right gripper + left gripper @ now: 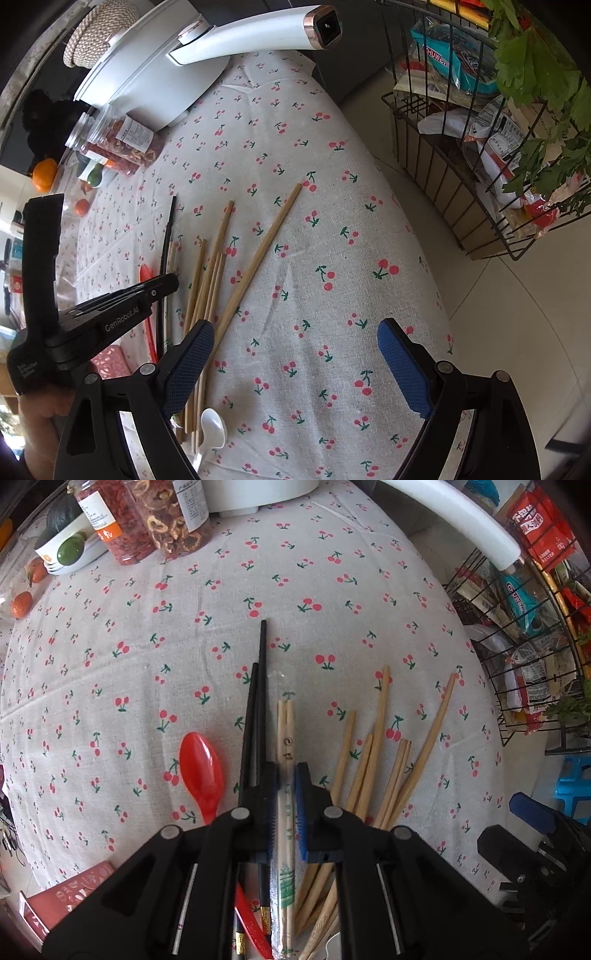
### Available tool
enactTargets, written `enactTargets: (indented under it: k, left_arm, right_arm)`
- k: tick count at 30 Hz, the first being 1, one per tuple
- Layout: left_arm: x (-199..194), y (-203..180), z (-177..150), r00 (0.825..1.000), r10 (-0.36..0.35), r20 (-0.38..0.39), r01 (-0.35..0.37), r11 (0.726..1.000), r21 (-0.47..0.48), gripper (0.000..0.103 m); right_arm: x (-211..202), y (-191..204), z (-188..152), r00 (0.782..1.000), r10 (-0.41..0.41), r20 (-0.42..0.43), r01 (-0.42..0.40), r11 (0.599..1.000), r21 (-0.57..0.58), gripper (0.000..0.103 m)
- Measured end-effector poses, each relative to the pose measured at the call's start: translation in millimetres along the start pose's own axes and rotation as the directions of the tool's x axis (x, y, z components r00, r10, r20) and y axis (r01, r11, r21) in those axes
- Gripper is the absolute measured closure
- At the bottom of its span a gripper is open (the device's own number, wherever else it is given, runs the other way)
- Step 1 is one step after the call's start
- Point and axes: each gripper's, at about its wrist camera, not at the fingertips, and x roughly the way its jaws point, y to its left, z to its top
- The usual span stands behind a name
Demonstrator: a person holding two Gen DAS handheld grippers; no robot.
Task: Organize utensils
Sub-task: 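Reach the left tool to the wrapped wooden chopsticks and close on them, then lift the wrapped chopsticks with the left tool while the right tool grasps the red spoon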
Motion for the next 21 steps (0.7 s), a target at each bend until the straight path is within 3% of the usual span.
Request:
enactTargets:
  k: [5, 9, 14, 19, 21]
  left_arm:
    - [-47, 2, -18, 0.992, -0.074, 0.106, 0.068, 0.996, 0.059, 0.092]
    - [-94, 8, -46, 0.964, -0.15, 0.218, 0.125, 0.984, 0.126, 0.092]
    - [-142, 28, -94, 0.898, -0.254, 0.36, 0.201, 0.963, 0.18, 0.092]
    - [-174, 58, -128, 0.828, -0.277, 0.487, 0.226, 0.96, 0.164, 0.092]
    - [-188, 73, -140, 0.788, -0.262, 0.557, 0.217, 0.965, 0.147, 0.092]
  right_arm:
    - [-5, 2, -1, 1.0, 0.024, 0.017, -0.023, 1.0, -0.009, 0.012]
    - [-2, 7, -3, 0.999, 0.037, 0.018, -0.037, 0.999, -0.02, 0.012]
    - [2, 12, -4, 0.999, 0.032, 0.024, -0.031, 0.999, -0.017, 0.013]
    - [5, 16, -5, 0.998, 0.044, 0.041, -0.044, 0.999, 0.013, 0.02]
    - [8, 20, -5, 0.997, 0.067, 0.042, -0.068, 0.997, 0.023, 0.025]
